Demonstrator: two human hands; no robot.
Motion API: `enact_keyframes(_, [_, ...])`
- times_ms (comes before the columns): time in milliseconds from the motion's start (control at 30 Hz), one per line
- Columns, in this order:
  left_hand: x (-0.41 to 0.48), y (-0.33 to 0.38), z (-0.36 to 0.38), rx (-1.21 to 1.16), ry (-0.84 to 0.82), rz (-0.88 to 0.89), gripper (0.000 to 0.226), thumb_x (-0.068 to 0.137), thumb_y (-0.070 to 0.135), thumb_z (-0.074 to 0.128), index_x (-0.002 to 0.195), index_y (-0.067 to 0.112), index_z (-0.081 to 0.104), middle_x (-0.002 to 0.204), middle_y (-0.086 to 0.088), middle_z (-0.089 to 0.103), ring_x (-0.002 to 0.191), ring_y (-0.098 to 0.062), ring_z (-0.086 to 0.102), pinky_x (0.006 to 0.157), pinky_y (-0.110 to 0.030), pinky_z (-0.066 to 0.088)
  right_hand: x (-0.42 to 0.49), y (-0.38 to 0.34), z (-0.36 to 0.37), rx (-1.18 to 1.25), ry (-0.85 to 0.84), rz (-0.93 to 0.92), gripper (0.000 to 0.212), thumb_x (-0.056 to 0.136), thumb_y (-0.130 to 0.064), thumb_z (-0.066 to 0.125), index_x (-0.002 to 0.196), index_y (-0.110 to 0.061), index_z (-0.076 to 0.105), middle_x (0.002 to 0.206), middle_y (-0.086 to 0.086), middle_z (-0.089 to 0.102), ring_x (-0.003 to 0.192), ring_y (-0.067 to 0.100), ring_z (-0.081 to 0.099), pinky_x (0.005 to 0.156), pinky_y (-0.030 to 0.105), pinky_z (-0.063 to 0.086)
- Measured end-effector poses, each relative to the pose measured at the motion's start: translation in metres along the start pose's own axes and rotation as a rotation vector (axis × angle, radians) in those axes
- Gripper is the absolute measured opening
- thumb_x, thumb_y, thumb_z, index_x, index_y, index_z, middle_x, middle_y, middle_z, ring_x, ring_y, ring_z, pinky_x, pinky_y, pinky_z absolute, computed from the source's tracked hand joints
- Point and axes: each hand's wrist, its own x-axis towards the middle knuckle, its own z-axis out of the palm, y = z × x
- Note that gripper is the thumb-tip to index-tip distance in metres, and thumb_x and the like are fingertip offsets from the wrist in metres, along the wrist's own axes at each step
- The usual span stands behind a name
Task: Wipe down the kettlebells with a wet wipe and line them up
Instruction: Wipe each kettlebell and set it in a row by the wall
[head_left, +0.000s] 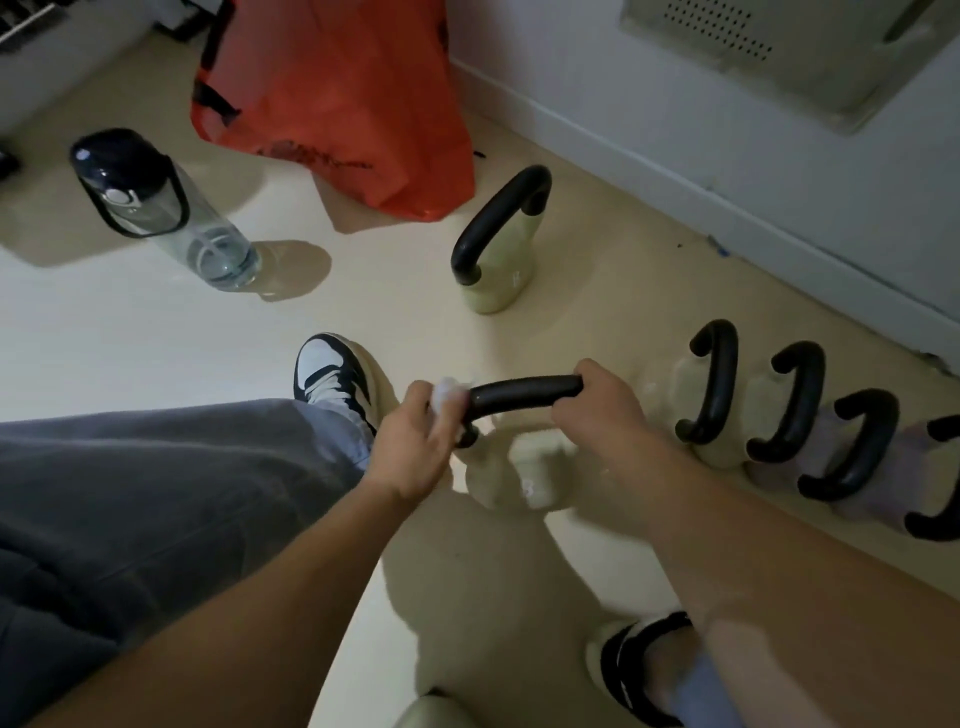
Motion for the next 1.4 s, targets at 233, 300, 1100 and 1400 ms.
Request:
enact_keyframes(233, [0.011, -0.012, 0.010, -0.480, -0.034, -0.358, 0.047, 0.090, 0.056, 0.049, 0.121, 0.024, 0.066, 0.128, -0.003, 0.063, 0.122, -0.023, 0.055, 0.112, -0.048, 0.040, 0.010, -0.002, 0.001, 0.125, 0.050, 0.078, 0.006, 0.088, -0.007, 0.046, 0.089, -0.013, 0.047, 0.085, 0.008, 0.053, 0.065, 0.021, 0.047, 0.053, 0.030, 0.034])
enact_keyframes(300, [0.021, 0.001, 0.011, -0.567, 0.006, -0.362, 0.059, 0.078, 0.057, 0.049, 0.122, 0.022, 0.065, 0.122, -0.002, 0.063, 0.113, -0.020, 0.056, 0.104, -0.041, 0.044, 0.012, -0.001, 0.003, 0.118, 0.057, 0.087, 0.008, 0.088, -0.007, 0.046, 0.092, -0.013, 0.048, 0.088, 0.008, 0.055, 0.067, 0.021, 0.050, 0.052, 0.030, 0.034])
enact_keyframes(1100, [0.048, 0.017, 0.029, 0.094, -0.091, 0.215, 0.036, 0.082, 0.007, 0.044, 0.109, 0.027, 0.056, 0.099, 0.004, 0.058, 0.090, -0.020, 0.057, 0.077, -0.038, 0.052, 0.015, 0.013, 0.007, -0.016, 0.096, 0.077, 0.020, 0.099, -0.017, 0.056, 0.113, -0.008, 0.047, 0.108, 0.014, 0.062, 0.086, 0.030, 0.058, 0.067, 0.033, 0.044])
enact_keyframes(1400, [0.054, 0.041, 0.053, 0.588, 0.025, 0.641, 0.028, 0.075, 0.012, 0.048, 0.101, 0.021, 0.056, 0.092, 0.002, 0.053, 0.088, -0.024, 0.047, 0.100, -0.035, 0.038, 0.013, 0.013, 0.007, -0.077, 0.089, 0.068, 0.022, 0.100, -0.021, 0.058, 0.107, -0.009, 0.041, 0.112, 0.016, 0.063, 0.090, 0.032, 0.059, 0.070, 0.035, 0.043])
